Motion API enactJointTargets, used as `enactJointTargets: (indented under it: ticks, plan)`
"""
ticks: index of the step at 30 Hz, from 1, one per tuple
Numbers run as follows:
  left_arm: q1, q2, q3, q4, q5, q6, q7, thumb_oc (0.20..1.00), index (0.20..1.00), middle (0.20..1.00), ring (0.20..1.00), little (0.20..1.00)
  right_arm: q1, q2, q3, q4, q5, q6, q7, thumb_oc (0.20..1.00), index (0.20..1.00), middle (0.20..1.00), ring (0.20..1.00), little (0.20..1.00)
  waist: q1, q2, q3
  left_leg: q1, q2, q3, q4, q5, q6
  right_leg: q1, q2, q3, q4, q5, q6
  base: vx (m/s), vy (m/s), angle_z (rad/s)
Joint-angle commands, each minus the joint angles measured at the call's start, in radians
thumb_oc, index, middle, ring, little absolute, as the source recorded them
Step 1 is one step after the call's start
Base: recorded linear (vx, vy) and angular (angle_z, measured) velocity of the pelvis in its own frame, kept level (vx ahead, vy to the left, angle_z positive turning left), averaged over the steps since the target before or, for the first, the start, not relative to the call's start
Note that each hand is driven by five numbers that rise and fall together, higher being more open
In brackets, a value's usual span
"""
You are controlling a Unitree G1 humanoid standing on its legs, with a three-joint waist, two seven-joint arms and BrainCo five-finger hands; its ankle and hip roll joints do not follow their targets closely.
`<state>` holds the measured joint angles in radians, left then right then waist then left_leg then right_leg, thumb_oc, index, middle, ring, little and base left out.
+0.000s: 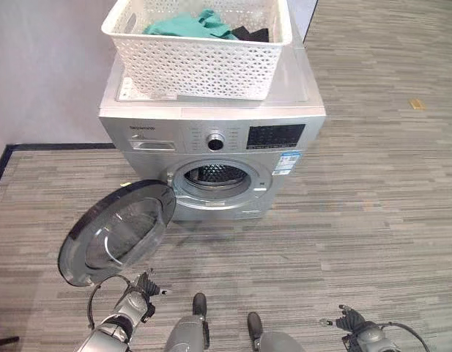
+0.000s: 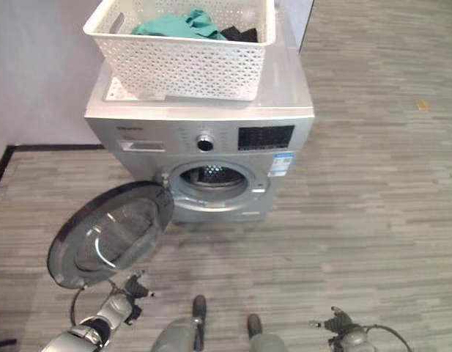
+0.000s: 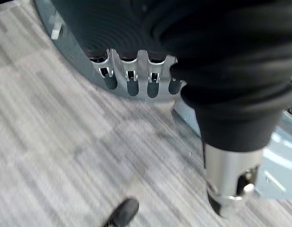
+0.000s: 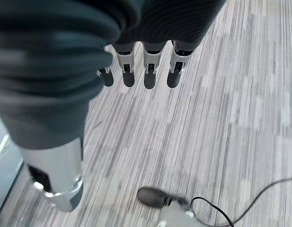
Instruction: Grab the laundry basket,head to the washer,open it,put in the laundry and shut it.
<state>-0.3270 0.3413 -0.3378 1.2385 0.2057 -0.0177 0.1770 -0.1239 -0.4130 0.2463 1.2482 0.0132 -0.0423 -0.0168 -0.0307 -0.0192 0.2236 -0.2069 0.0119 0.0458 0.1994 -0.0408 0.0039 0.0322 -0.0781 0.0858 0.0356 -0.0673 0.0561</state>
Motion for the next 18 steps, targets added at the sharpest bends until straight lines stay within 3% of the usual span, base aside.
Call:
enactJointTargets:
  ticks: [1, 11, 18]
  plan:
    - [0.007, 0.061, -0.016, 0.001, 0.035, -0.007, -0.001, 1.000, 1.000, 1.000, 1.000, 1.000, 0.048, -0.024, -0.004, -0.015, -0.030, 0.016, 0.008, 1.000, 1.000, 1.000, 1.000, 1.000, 0.023, -0.055, -0.044, -0.167, 0.046, 0.014, 0.351, -0.158, -0.027, -0.037, -0.104, -0.020, 0.025, -0.013, 0.121, 0.04, 0.193, -0.35]
    - [0.010, 0.148, 0.023, 0.024, 0.082, 0.003, -0.010, 1.000, 1.000, 1.000, 1.000, 1.000, 0.033, -0.014, 0.027, -0.055, -0.067, 0.017, 0.042, 1.000, 1.000, 1.000, 1.000, 1.000, 0.060, -0.104, -0.055, -0.121, 0.036, 0.074, 0.377, -0.200, 0.002, -0.056, -0.139, -0.048, 0.010, 0.103, 0.170, 0.03, 0.131, -0.30]
    - [0.033, 0.148, 0.029, 0.019, 0.091, -0.002, -0.006, 1.000, 1.000, 1.000, 1.000, 1.000, 0.031, -0.032, 0.079, -0.156, -0.160, 0.004, 0.038, 1.000, 1.000, 1.000, 1.000, 1.000, 0.056, -0.106, -0.071, -0.103, 0.010, 0.071, 0.335, -0.196, 0.013, -0.057, -0.163, -0.064, 0.008, 0.160, 0.183, 0.01, 0.069, 0.04]
